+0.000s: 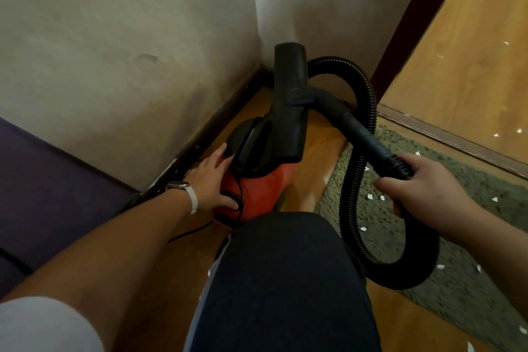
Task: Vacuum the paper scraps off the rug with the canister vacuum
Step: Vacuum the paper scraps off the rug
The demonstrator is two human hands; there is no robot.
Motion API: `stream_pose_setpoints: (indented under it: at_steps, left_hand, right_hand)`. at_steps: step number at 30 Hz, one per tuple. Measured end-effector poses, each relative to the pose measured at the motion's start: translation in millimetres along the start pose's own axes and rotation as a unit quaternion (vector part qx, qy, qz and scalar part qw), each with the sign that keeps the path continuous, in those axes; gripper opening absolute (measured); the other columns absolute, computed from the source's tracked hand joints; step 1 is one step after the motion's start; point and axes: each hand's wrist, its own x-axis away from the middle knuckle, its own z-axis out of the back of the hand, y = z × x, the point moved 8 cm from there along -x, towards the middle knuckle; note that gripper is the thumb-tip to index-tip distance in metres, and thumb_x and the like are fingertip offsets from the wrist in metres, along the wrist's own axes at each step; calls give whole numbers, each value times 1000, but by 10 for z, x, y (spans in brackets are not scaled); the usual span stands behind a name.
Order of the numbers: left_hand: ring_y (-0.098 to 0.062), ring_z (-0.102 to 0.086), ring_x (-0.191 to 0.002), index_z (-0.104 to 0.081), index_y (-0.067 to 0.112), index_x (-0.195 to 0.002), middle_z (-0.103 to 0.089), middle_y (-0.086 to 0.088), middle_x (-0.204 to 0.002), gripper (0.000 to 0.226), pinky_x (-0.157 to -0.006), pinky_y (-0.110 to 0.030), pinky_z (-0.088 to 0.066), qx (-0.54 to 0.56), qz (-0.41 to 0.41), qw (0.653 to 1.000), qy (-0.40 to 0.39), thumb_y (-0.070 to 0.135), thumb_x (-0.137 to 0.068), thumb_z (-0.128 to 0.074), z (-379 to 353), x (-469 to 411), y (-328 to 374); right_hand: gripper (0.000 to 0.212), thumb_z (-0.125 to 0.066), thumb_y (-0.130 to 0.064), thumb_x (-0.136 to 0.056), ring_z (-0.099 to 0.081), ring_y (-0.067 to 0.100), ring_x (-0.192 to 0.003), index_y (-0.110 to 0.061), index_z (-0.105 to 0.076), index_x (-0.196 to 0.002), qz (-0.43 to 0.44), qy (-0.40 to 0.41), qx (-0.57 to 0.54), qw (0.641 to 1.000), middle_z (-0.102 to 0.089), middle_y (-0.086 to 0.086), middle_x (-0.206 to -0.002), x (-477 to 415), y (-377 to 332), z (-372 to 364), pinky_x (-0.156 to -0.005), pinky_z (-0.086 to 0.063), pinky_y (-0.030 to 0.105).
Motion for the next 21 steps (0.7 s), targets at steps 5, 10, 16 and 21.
stream_pose_setpoints:
  at_steps: [5,10,16,21]
  left_hand:
    - [-34,-13,-147,-9,22,-156,19,5,-161,126,-113,-54,-31,-7,-3,1000,22,60,-61,-82,-46,-20,0]
    - [-33,-28,-143,-9,21,-156,13,2,-163,124,-109,-48,-38,-38,8,999,5,62,-63,-80,61,19,72]
    - [-27,-40,-133,-28,15,-149,-29,-13,-150,93,-108,-44,-38,211,27,961,176,24,-74,-82,689,291,210]
    - [-24,-56,-107,-63,12,-117,-58,-6,-115,32,-90,-34,-43,100,-108,961,234,19,-86,-70,1356,392,1302]
  right_hand:
    - [14,-71,-10,-84,-60,21,-44,-15,-62,-94,-13,18,-7,1000,-62,17,-65,42,134,51,-48,-49,31]
    - [18,-72,-12,-83,-64,28,-51,-18,-63,-97,-22,31,-20,999,-64,17,-67,214,254,151,-54,-55,41]
    - [17,-72,-14,-81,-65,29,-52,-18,-63,-95,-29,83,-57,995,-65,16,-70,399,403,536,-55,-57,43]
    - [17,-69,-12,-84,-60,20,-45,-17,-62,-98,-16,141,-108,984,-59,10,-67,615,523,956,-45,-50,30]
